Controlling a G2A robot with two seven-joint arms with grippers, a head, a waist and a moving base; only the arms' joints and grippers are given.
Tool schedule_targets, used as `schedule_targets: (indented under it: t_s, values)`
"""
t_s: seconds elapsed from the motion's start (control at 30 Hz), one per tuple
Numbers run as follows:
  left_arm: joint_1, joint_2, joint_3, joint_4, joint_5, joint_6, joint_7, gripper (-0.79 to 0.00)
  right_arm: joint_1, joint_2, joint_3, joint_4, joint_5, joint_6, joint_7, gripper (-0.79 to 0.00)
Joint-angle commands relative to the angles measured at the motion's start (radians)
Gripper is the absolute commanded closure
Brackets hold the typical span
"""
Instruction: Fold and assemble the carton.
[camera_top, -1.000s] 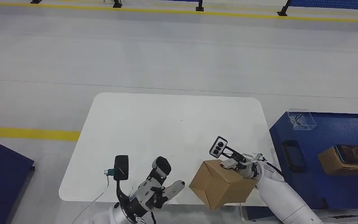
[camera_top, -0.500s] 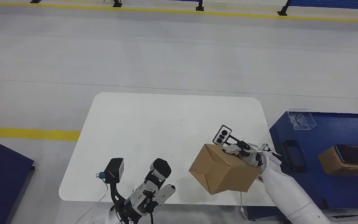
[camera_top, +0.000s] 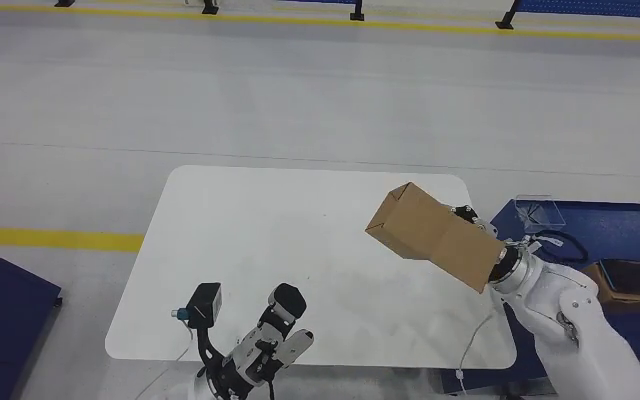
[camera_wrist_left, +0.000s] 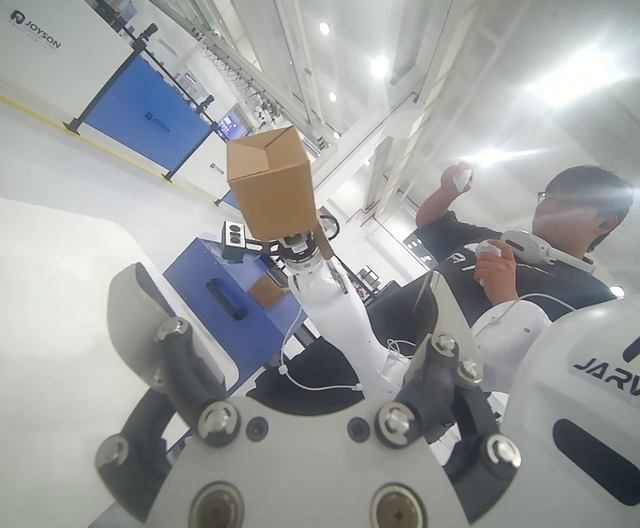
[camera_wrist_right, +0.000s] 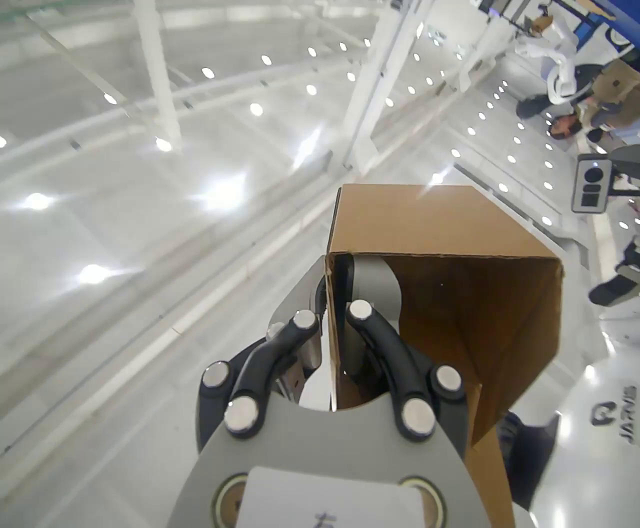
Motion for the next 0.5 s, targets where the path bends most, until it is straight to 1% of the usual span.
schedule_targets:
  t_s: [0.0,0.03,0.1,0.2,0.33,0.47]
  values:
    - [0.000,0.000,0.000,0.000,0.000,0.000,0.000,-0.785,-0.019,0.005,0.028,-0.024,0.125,-0.035,-0.248,0.000]
    - [0.000,0.000,0.000,0.000,0.000,0.000,0.000,-0.785,-0.032,0.008,0.034,-0.028,0.189,-0.067,-0.359,0.000]
    - [0.000,0.000,0.000,0.000,0.000,0.000,0.000,-0.785,-0.035,0.013,0.047,-0.056,0.299,-0.112,-0.541,0.000]
    - [0.000,0.000,0.000,0.000,0.000,0.000,0.000,-0.785,-0.036,0.016,0.040,-0.073,0.460,-0.198,-0.729,0.000]
    - [0.000,0.000,0.000,0.000,0.000,0.000,0.000,-0.785,-0.018,0.016,0.003,-0.072,0.632,-0.340,-0.919,0.000]
    - [0.000,0.000,0.000,0.000,0.000,0.000,0.000,-0.785,0.008,0.013,-0.056,-0.045,0.701,-0.464,-1.022,0.000]
